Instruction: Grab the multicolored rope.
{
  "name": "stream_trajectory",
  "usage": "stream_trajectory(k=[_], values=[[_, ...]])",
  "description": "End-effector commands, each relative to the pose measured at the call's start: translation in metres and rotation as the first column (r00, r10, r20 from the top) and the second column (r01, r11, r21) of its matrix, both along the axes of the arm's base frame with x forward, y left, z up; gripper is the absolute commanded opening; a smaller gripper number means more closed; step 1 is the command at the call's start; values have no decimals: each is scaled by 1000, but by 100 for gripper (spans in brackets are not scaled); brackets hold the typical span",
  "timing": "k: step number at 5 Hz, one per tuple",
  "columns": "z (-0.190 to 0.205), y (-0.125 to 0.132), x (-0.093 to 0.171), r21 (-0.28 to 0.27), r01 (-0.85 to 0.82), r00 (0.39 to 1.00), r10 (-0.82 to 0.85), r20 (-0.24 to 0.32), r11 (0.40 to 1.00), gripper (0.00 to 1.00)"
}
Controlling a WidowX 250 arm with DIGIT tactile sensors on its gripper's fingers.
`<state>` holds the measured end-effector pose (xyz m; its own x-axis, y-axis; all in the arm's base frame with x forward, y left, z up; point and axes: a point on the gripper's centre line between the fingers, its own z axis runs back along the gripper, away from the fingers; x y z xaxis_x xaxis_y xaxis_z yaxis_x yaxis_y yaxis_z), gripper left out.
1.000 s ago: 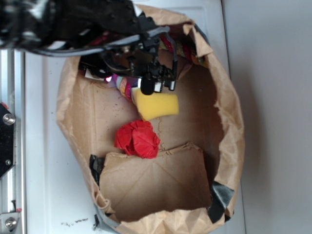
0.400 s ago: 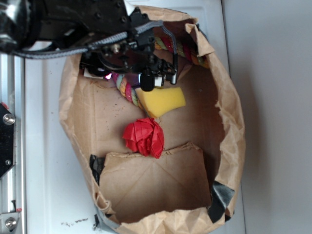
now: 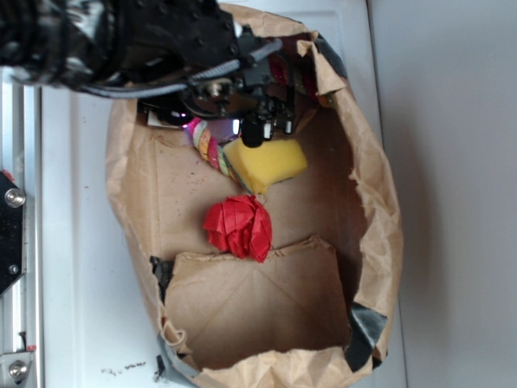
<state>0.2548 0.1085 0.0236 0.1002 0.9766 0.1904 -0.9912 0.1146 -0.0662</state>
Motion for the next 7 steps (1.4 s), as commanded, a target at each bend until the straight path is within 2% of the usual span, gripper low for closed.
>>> stream_trajectory(k=[1, 3, 4, 5, 6, 7], values=[[-18, 5, 14, 29, 25, 999, -24, -34, 999, 100], [-18, -2, 3, 34, 25, 997, -23, -68, 999, 100], [-7, 0, 2, 29, 27, 998, -25, -51, 999, 100], [18, -19, -28, -16, 22, 1000, -22, 1, 1000, 100], [40, -29, -37, -44, 42, 998, -40, 41, 998, 100], [48, -34, -38, -33, 32, 998, -30, 53, 999, 100]])
